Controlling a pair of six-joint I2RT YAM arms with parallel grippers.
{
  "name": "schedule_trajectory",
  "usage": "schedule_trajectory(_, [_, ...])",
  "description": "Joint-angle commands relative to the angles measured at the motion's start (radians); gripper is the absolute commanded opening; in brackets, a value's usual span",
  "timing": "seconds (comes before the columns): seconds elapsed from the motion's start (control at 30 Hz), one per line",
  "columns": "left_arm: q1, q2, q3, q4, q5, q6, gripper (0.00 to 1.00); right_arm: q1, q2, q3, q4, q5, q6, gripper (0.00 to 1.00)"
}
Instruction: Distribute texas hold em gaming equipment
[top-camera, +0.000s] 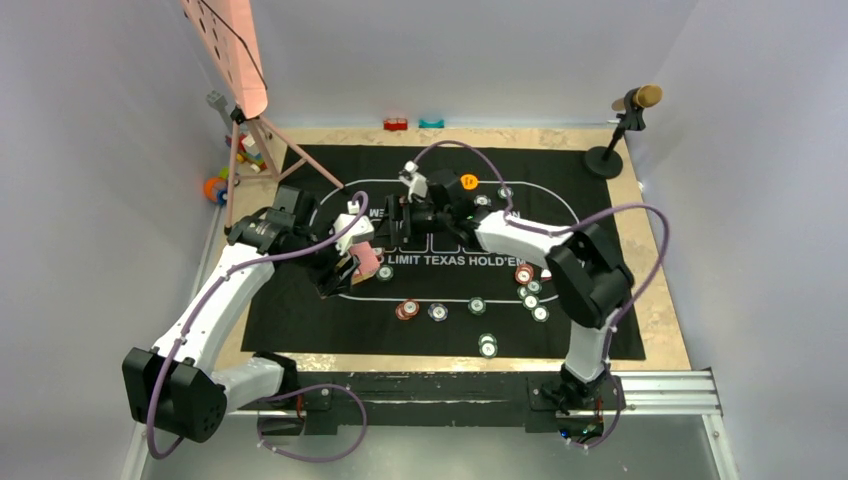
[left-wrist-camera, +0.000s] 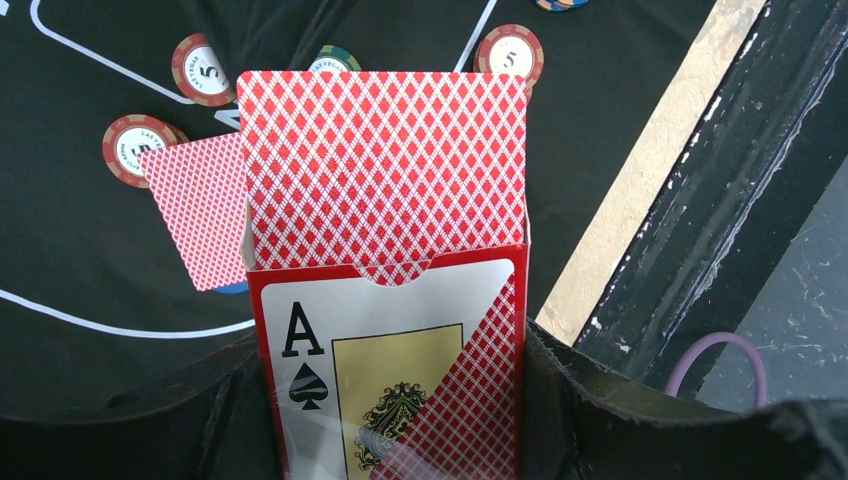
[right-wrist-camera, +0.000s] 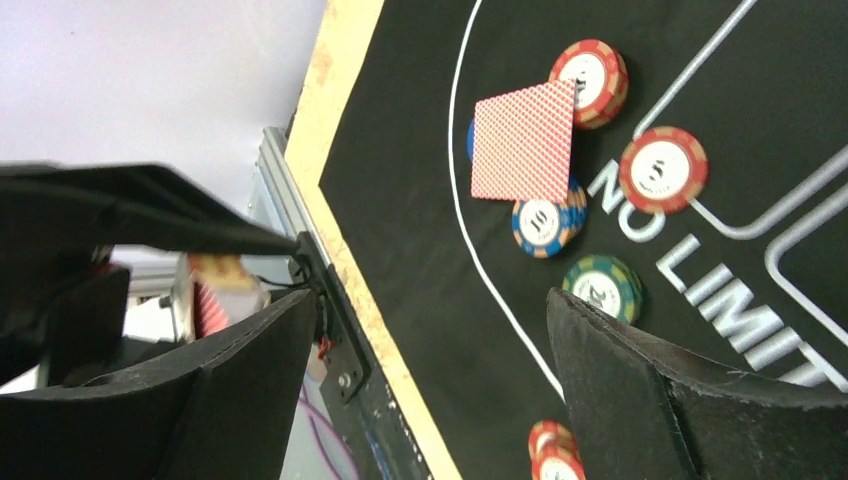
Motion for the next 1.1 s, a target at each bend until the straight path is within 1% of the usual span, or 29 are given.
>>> schedule_trajectory(0.0, [0.006, -0.019, 0.001, 0.039, 0.021, -0.009, 0.07, -0.058, -0.154, -0.117, 0.026, 0.008, -0.055, 0.9])
schedule_trajectory(0.1, [0.006, -0.019, 0.001, 0.04, 0.018, -0.005, 0.07, -0.091, -0.241, -0.191, 0.056, -0.031, -0.053, 0.91])
schedule_trajectory(0.2, [0.006, -0.019, 0.004, 0.037, 0.019, 0.004, 0.09, -0.098, -0.307, -0.255, 0.127, -0.074, -0.028, 0.93])
schedule_trajectory(0.37, [0.006, -0.005, 0.017, 0.026, 0.024, 0.016, 0.12, -0.097, -0.311, -0.291, 0.304, -0.185, 0.066, 0.95])
schedule_trajectory(0.47, [0.006, -0.004, 0.021, 0.022, 0.028, 0.025, 0.13, -0.072, -0.293, -0.275, 0.372, -0.233, 0.101, 0.96])
schedule_trajectory(0.57, [0.006, 0.004, 0.03, 0.019, 0.028, 0.032, 0.15, -0.03, -0.266, -0.216, 0.309, -0.226, 0.062, 0.97])
schedule_trajectory(0.8, [0.004, 0.022, 0.081, 0.005, 0.051, 0.031, 0.15, 0.018, -0.17, -0.144, 0.269, -0.215, 0.057, 0.96])
schedule_trajectory(0.87, [0.005, 0.022, 0.092, 0.002, 0.058, 0.029, 0.15, 0.024, -0.151, -0.13, 0.258, -0.212, 0.055, 0.94])
schedule_trajectory(1.0, [0.004, 0.019, 0.098, -0.003, 0.071, 0.028, 0.15, 0.027, -0.129, -0.115, 0.266, -0.215, 0.068, 0.84])
schedule_trajectory(1.07, [0.004, 0.019, 0.091, -0.004, 0.078, 0.026, 0.15, 0.027, -0.125, -0.11, 0.276, -0.218, 0.076, 0.81])
